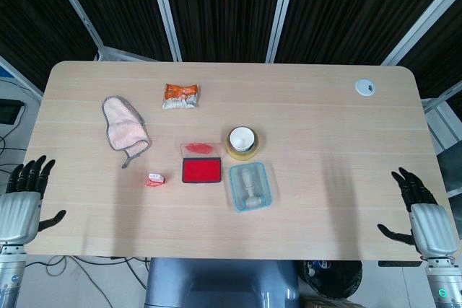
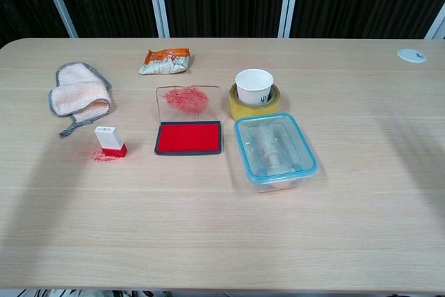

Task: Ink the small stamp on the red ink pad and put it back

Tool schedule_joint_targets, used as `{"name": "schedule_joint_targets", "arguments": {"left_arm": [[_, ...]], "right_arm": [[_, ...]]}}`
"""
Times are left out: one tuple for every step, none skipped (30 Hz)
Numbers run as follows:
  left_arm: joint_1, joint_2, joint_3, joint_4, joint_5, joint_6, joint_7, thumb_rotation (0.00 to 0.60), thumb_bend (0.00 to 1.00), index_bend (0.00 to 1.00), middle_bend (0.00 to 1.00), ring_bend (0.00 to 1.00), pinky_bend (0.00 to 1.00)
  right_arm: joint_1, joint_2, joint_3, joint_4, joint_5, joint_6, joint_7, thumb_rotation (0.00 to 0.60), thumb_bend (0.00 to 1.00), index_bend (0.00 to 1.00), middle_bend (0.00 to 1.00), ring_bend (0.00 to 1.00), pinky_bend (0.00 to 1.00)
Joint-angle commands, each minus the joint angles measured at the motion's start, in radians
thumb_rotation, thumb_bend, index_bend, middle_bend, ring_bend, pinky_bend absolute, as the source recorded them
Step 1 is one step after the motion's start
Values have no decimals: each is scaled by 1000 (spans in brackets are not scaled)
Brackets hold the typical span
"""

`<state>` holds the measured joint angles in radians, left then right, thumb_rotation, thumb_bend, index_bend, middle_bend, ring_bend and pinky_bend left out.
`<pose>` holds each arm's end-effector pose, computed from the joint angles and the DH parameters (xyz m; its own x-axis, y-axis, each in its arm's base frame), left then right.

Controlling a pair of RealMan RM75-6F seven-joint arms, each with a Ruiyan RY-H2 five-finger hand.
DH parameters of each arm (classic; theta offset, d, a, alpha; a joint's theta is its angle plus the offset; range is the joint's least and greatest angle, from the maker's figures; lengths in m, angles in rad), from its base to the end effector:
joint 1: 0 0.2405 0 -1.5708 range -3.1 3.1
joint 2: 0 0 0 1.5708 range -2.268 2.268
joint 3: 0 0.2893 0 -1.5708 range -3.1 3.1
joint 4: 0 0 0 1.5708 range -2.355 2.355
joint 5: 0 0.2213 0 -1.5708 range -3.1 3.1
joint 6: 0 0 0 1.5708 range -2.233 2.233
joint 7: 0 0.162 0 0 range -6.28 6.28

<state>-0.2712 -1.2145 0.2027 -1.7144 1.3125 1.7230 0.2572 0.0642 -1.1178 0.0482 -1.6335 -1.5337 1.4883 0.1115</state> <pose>-0.3190 0.2042 0.1324 0.4928 -0.0089 0.8701 0.8700 0.0228 -0.4925 -0.3396 -0.1946 0.1596 0.2737 -0.0128 0.9617 -0.9616 -0.0241 0.2733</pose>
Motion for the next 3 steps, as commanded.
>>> {"name": "schedule_joint_targets", "arguments": {"left_arm": [[22,13,-11,14,15,-11,-41,600,48,0,0,0,50],[25,13,-17,16,22,-14,-42,600,48,0,0,0,50],[29,13,-22,16,28,-17,-41,600,48,0,0,0,49]], "right_arm": [[0,-2,1,2,0,1,-1,600,128,0,0,0,185],[0,-2,1,2,1,2,-2,600,128,0,0,0,185],[-1,-2,1,3,1,2,-2,600,128,0,0,0,185]]}}
